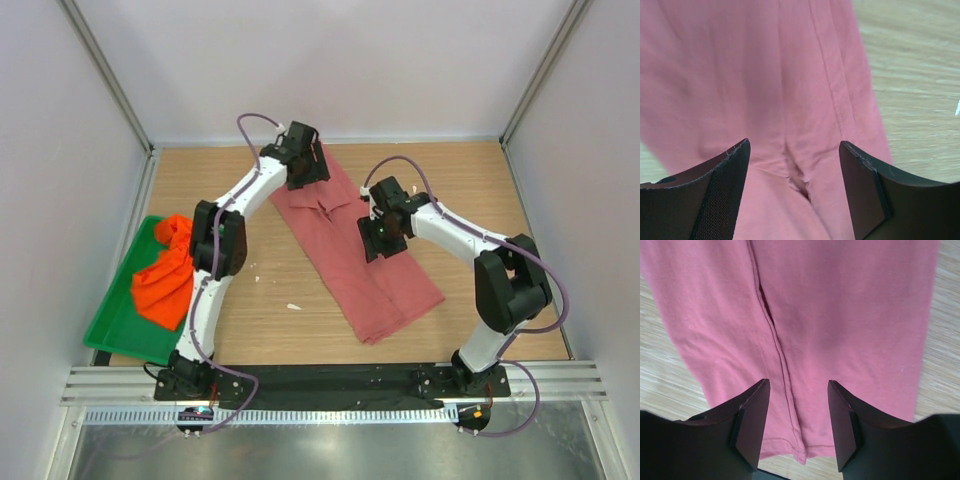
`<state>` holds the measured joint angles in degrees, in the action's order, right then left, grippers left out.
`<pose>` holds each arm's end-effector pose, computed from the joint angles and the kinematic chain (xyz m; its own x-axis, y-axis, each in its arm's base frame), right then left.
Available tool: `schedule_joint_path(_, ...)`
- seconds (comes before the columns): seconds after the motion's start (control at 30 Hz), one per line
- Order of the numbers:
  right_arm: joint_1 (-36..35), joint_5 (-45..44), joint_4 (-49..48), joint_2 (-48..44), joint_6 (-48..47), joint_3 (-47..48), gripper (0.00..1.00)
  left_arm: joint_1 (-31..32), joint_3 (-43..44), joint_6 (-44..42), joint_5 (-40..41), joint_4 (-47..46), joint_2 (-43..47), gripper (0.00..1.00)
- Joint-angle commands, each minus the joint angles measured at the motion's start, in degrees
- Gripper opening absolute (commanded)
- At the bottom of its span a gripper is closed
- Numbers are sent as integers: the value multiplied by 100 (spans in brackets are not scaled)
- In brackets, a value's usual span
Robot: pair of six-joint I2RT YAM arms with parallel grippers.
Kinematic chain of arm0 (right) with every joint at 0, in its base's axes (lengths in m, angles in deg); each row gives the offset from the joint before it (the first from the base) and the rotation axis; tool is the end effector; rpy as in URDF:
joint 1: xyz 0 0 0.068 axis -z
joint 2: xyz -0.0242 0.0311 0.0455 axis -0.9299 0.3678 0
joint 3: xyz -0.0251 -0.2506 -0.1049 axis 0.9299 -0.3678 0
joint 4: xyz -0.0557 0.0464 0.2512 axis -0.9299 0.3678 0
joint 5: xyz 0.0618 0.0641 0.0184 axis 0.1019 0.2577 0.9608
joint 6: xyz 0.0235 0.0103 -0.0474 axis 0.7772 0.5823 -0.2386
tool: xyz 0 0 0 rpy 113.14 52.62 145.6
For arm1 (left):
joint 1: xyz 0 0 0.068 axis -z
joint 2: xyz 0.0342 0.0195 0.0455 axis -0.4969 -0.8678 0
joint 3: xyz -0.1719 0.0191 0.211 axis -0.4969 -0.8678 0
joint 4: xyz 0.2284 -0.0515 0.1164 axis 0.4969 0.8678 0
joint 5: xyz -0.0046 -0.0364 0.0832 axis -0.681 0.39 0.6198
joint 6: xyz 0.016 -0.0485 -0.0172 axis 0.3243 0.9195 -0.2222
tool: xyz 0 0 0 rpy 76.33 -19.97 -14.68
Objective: Fold and stack the t-shirts
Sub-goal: Fold the tshirt
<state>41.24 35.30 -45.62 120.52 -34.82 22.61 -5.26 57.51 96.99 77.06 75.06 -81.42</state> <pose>0.2999 0.1574 0.2167 -0.8899 -0.2892 -0.3528 -0.3530 0.9264 0.1311 0.4840 -0.2186 0.2371 -0.7604 -0.3135 -0.5688 -0.1015 0.9224 -0.3727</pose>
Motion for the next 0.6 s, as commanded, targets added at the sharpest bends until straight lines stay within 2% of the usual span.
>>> schedule_joint_path(0.0, -42, 2, -491, -18, -107, -139, 56, 131, -124, 1008, 422, 53, -499, 73)
schedule_joint_path(0.2, -278, -446, -780, 35, 323, -762, 56, 122, 455, 1502, 2, 229, -1395, 70)
schedule_joint_path(0.23, -375, -812, -816, 26, 568, -825, 56, 113, 578, 1510, -104, 229, -1493, 70)
schedule_joint_path(0.37, -1094, -1106, -825, 122, 1290, -922, 56, 69, 1279, 1292, -675, 238, -1950, 68)
schedule_joint_path(0.57, -1983, -553, -913, 456, 2221, -677, 56, -63, 1721, 878, -1650, 116, -2355, 65)
